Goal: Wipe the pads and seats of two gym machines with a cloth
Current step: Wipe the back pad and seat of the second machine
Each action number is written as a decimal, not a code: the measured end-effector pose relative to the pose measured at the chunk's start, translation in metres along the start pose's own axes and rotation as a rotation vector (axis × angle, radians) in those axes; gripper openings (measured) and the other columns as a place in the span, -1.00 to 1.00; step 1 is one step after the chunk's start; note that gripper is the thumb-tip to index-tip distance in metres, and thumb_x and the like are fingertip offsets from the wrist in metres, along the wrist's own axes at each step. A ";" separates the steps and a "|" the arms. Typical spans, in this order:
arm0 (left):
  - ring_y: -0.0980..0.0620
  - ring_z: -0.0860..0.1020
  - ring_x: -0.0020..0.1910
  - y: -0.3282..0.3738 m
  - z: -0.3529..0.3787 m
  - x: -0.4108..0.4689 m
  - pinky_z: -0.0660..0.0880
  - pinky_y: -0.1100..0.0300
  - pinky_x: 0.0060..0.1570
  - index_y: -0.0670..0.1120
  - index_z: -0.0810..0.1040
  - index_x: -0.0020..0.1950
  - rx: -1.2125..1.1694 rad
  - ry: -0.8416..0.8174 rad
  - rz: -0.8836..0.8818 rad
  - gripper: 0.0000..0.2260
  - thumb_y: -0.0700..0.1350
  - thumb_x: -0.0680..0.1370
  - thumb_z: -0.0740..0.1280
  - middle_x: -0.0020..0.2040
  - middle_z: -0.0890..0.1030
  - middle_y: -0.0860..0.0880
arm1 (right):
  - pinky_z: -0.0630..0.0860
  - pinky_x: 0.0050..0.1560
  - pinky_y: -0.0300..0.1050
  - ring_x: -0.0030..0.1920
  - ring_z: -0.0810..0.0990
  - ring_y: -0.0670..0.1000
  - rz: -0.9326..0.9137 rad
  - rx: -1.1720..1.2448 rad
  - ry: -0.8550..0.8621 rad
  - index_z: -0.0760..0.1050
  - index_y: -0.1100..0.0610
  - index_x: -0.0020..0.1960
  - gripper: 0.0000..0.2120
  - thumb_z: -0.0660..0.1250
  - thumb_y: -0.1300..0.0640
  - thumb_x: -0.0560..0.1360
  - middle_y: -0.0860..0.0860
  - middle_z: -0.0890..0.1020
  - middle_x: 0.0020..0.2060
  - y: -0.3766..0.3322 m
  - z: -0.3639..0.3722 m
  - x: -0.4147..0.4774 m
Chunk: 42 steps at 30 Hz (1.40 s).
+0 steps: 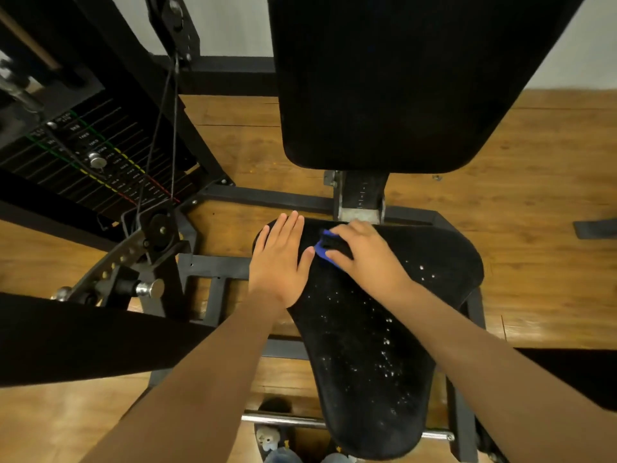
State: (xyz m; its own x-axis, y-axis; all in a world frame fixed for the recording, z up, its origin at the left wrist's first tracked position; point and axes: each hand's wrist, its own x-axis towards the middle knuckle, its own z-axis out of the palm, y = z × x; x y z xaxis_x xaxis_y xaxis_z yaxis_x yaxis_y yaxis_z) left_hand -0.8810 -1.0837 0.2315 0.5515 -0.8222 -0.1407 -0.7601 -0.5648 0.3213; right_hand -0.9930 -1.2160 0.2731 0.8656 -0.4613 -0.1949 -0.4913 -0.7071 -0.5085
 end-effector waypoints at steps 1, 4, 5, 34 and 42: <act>0.09 -0.06 0.55 0.000 0.000 0.000 -0.20 0.14 0.50 -0.05 0.03 0.57 0.008 0.002 -0.003 -0.43 0.17 0.61 -0.15 0.58 0.06 0.01 | 0.29 0.29 -0.18 0.29 0.38 -0.03 -0.007 -0.011 -0.011 0.38 0.06 0.38 -0.57 0.31 0.01 0.54 0.02 0.47 0.23 0.005 -0.004 -0.004; 0.10 -0.08 0.55 -0.001 0.001 0.002 -0.20 0.14 0.50 -0.04 0.01 0.58 0.035 -0.002 -0.017 -0.46 0.15 0.63 -0.12 0.58 0.04 0.03 | 0.29 0.28 -0.14 0.29 0.38 -0.01 0.063 -0.031 0.025 0.39 0.07 0.37 -0.57 0.31 0.01 0.54 0.03 0.48 0.23 0.035 -0.024 -0.004; 0.10 -0.08 0.55 -0.001 0.001 0.002 -0.19 0.13 0.50 -0.04 0.01 0.58 0.039 0.001 -0.016 -0.44 0.17 0.61 -0.16 0.58 0.04 0.03 | 0.31 0.28 -0.11 0.28 0.39 0.02 0.115 -0.036 0.046 0.40 0.08 0.37 -0.58 0.31 0.02 0.54 0.05 0.49 0.21 0.049 -0.031 -0.002; 0.09 -0.08 0.55 0.000 0.000 0.004 -0.18 0.11 0.51 -0.05 0.02 0.58 0.055 0.003 -0.018 -0.48 0.09 0.66 0.00 0.58 0.03 0.02 | 0.27 0.11 -0.20 0.18 0.40 0.03 0.185 0.020 0.154 0.45 0.14 0.31 -0.64 0.34 0.08 0.53 0.05 0.51 0.09 0.080 -0.031 -0.063; 0.07 -0.06 0.56 0.000 -0.001 0.005 -0.16 0.09 0.51 -0.05 0.04 0.58 0.054 0.012 -0.019 -0.49 0.08 0.66 0.01 0.58 0.05 0.01 | 0.29 0.22 -0.07 0.21 0.39 0.11 0.338 -0.002 0.215 0.45 0.18 0.32 -0.62 0.33 0.08 0.54 0.12 0.52 0.13 0.128 -0.056 -0.053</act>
State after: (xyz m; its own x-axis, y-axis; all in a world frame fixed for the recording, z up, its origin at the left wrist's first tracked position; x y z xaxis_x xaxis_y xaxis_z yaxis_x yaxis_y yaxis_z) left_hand -0.8777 -1.0875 0.2317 0.5700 -0.8104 -0.1355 -0.7665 -0.5838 0.2676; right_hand -1.1072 -1.3118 0.2658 0.6149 -0.7699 -0.1710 -0.7455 -0.4968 -0.4442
